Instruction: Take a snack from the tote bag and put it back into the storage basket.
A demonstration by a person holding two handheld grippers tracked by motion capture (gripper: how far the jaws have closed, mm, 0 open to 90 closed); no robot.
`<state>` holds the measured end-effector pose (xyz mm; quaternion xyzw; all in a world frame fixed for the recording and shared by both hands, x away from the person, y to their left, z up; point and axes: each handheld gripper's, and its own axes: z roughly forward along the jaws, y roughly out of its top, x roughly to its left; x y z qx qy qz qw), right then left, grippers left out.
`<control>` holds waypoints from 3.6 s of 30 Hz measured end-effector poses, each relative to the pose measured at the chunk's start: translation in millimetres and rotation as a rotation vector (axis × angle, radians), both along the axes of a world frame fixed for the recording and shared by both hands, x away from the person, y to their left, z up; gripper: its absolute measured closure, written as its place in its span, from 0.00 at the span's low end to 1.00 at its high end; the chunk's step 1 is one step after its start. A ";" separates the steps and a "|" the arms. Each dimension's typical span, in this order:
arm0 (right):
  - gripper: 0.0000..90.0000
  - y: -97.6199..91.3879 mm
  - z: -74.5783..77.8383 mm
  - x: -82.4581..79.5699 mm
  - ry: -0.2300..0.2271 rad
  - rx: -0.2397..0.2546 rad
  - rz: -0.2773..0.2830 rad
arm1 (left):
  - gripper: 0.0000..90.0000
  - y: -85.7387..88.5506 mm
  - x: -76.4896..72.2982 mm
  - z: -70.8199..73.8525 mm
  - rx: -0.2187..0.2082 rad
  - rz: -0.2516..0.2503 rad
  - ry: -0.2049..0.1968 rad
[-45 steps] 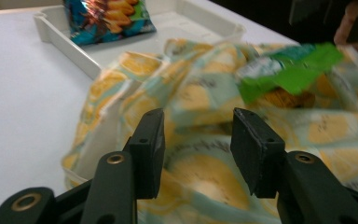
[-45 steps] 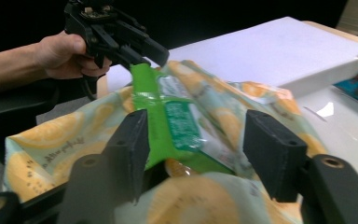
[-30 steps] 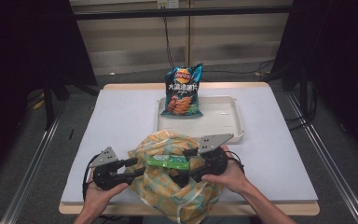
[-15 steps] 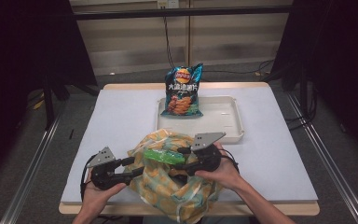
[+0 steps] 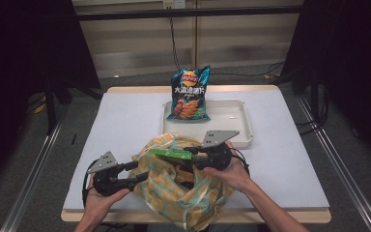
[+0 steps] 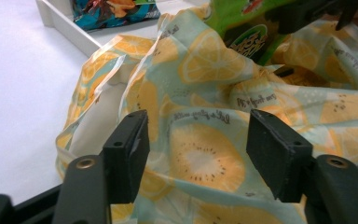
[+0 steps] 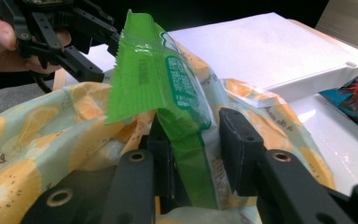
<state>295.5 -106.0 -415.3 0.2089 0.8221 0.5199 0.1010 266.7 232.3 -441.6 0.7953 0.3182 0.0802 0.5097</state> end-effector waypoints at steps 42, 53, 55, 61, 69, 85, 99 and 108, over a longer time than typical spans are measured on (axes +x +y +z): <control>0.81 -26.7 61.9 19.0 -0.021 0.221 -0.036 | 0.12 4.5 -0.3 2.3 -0.027 0.052 -0.026; 0.82 -37.2 80.4 23.6 -0.036 0.258 -0.034 | 0.12 4.9 -0.6 2.5 -0.026 0.058 -0.033; 0.82 -40.1 83.2 24.9 -0.043 0.262 -0.038 | 0.13 4.9 -1.2 2.8 -0.024 0.068 -0.040; 0.82 -52.5 89.0 32.1 -0.051 0.237 -0.062 | 0.12 5.7 -1.1 3.4 -0.028 0.061 -0.050; 0.82 -69.9 89.1 41.7 -0.051 0.249 -0.105 | 0.09 6.6 -2.4 5.2 -0.033 0.059 -0.072; 0.82 -104.5 76.5 60.9 -0.016 0.222 -0.180 | 0.03 12.2 -9.7 9.9 -0.042 0.080 -0.118; 0.82 -124.6 71.6 81.3 0.000 0.192 -0.234 | 0.04 27.7 -17.1 2.8 -0.052 0.170 -0.134; 0.82 -137.2 70.5 99.9 0.004 0.175 -0.283 | 0.04 35.8 -16.5 1.7 -0.070 0.200 -0.127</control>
